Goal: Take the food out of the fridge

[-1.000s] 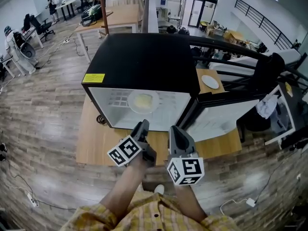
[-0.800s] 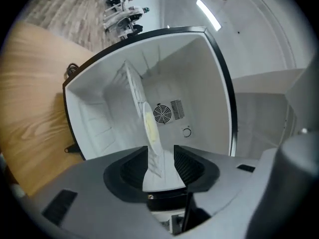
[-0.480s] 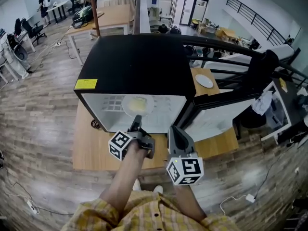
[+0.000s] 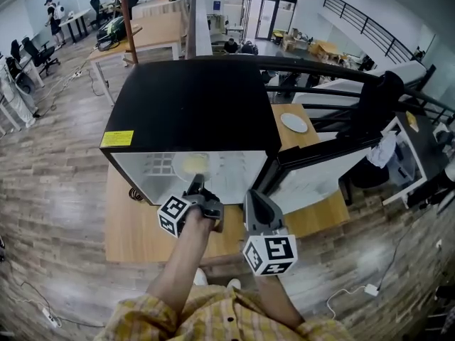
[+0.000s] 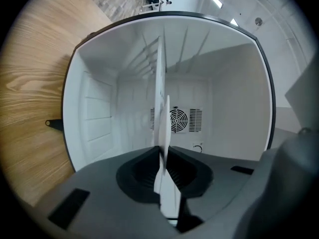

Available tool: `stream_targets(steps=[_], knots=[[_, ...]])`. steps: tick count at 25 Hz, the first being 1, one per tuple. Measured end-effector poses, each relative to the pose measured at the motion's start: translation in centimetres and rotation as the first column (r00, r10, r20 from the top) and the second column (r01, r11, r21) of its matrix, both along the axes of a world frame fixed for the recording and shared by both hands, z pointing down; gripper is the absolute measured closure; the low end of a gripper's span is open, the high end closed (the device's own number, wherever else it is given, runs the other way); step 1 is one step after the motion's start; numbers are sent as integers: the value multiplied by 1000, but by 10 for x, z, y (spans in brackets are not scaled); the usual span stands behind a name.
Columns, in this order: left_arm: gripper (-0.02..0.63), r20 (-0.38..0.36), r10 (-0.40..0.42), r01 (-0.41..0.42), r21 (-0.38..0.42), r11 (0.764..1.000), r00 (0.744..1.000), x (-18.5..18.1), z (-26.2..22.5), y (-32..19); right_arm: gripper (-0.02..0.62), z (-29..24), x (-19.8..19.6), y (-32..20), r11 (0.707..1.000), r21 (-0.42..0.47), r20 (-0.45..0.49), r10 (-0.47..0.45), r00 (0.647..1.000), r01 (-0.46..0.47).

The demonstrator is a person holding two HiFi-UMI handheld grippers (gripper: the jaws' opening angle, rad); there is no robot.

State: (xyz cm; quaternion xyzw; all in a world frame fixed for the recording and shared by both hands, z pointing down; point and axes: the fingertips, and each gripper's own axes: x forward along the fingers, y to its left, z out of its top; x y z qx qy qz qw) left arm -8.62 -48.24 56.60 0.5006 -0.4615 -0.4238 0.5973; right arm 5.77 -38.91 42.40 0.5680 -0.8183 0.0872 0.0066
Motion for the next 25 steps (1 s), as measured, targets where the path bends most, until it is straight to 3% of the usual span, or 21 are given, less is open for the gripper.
stream_targets(steps=[5,25], knots=[[586,11,-6,6,1,1000,1000,-3,-1,2,594,1,2,-3,1000,-1,8,3,1000,-3],[586,8,17,-17,63,998,1000,-4,-47,68,594,-5,-18,26,999,8,17,-48,999,48]])
